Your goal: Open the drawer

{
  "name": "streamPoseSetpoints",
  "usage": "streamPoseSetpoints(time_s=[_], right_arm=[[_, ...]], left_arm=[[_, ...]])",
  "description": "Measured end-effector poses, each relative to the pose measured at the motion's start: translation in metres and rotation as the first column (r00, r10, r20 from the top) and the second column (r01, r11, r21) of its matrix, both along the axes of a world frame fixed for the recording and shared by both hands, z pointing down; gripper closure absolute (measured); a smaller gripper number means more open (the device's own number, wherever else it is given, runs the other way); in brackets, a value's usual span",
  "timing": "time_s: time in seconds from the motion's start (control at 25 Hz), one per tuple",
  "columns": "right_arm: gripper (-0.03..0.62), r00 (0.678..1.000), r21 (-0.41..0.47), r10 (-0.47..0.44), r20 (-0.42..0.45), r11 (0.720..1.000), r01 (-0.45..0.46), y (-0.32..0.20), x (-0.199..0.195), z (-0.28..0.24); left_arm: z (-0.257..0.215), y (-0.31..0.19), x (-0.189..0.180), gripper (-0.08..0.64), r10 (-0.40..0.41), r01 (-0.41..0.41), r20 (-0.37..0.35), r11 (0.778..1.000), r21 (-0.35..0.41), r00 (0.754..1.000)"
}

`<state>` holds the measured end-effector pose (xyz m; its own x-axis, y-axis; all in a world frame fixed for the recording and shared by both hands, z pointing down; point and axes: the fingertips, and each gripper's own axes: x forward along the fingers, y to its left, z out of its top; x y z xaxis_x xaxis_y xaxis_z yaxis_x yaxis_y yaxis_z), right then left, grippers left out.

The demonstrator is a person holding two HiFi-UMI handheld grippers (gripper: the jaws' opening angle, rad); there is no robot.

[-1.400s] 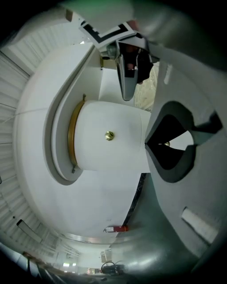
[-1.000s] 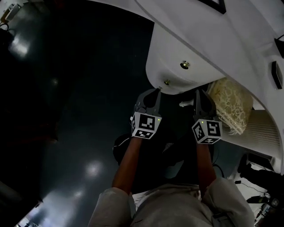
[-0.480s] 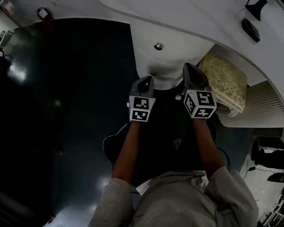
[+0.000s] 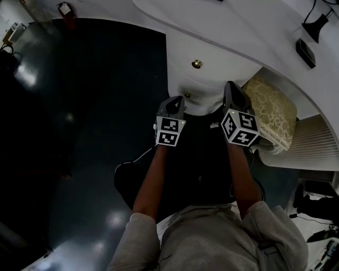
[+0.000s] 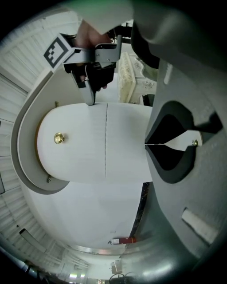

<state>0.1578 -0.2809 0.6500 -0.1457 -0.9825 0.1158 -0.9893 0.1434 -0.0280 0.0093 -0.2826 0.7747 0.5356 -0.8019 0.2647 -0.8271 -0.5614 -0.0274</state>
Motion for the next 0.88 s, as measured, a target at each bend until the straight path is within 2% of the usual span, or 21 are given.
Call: streamPoseSetpoints(time_s=[0.12, 0.24, 0.36, 0.48, 0.56, 0.76, 0.88], right_arm=[[0.575, 1.0, 0.013, -0.002, 0.005, 1.0, 0.002, 0.0, 0.0, 0.001], [0.577, 1.0, 0.007, -0.03, 0.007, 1.0, 0.029, -0.002, 0.0, 0.001], [0.577, 0.997, 0.003, -0.066, 0.035, 0.998, 0.066, -0.002, 0.002, 0.002], [0.577, 0.997, 0.01, -0.074, 0.019, 0.997, 0.074, -0.002, 0.002, 0.002], [0.577, 0.997, 0.011, -0.079, 0.019, 0.997, 0.079, -0.001, 0.001, 0.003], [0.577, 0.995, 0.016, -0.096, 0.028, 0.995, 0.096, -0.001, 0.001, 0.002], [0.577, 0.994, 0.029, -0.108, 0.003, 0.994, 0.108, -0.001, 0.002, 0.002]], left_arm=[[0.001, -0.002, 0.008, 0.548, 0.016, -0.015, -0.024, 1.0, 0.022, 1.0], [0.008, -0.005, 0.018, 0.537, 0.045, -0.045, -0.009, 0.999, 0.027, 0.999], [0.019, -0.011, 0.026, 0.483, 0.043, -0.043, -0.02, 0.999, -0.001, 0.999], [0.02, -0.018, 0.03, 0.441, 0.03, -0.03, -0.047, 1.0, -0.008, 0.998], [0.024, -0.02, 0.03, 0.413, 0.028, -0.028, -0.039, 1.0, -0.013, 0.999], [0.036, -0.023, 0.037, 0.403, 0.042, -0.042, -0.027, 0.999, -0.019, 0.999], [0.043, -0.027, 0.039, 0.404, 0.025, -0.025, -0.011, 1.0, -0.008, 1.0]])
